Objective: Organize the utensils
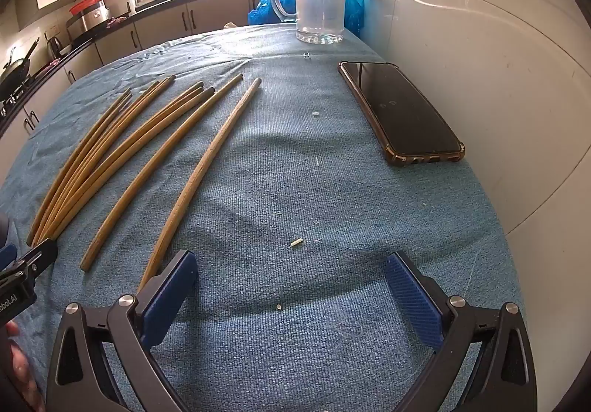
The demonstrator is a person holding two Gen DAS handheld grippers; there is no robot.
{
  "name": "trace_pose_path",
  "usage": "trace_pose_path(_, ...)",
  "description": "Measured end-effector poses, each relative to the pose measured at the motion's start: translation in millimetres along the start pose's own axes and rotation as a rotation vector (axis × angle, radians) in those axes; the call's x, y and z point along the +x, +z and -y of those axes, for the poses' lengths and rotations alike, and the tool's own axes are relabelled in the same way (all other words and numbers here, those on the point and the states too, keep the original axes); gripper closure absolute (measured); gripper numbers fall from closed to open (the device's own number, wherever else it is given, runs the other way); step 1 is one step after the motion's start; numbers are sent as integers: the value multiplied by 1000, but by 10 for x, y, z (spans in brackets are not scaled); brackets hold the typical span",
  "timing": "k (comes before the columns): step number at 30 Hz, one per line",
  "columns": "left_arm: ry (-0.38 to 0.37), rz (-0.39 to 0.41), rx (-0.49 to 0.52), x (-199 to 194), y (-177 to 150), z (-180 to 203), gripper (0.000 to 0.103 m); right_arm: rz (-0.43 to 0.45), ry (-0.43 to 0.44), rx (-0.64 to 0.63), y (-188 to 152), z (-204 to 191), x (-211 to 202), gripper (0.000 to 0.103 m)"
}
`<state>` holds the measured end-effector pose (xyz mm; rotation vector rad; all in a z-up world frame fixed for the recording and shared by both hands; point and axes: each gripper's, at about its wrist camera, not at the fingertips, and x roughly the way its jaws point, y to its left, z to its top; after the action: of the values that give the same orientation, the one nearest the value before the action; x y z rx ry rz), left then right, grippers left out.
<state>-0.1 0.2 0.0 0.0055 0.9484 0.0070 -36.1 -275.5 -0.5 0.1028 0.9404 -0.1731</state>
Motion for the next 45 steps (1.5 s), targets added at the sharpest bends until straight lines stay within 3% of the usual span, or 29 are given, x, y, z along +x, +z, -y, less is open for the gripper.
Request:
trace_pose_path(7,-15,-1,10,-59,-30,-34,0,-13,4,10,13,-3,8,0)
trace_pose_path(15,21,243,8,-836,-163,-250,0,-3,8,21,-25,8,-108,1)
trace_pose_path(22,87,382,41,-1372,-334,-328,0,150,-23,30,-131,-129,-664,1)
trace_pose_path(24,72,414,42,-1508,-374,-354,0,192,-31,33,-167,-170,-795,1)
trace_pose_path(30,45,462,51,-1708,-521,-428,0,327,-61,80,-239,-252,-1141,1)
trace_pose_path(35,43,446,48,-1746,-589,-443,0,339,-34,114,-308,-288,-1319,1)
trace_pose_path(45,32,450,41,-1898,-704,-492,0,360,-59,84,-410,-402,-1512,1)
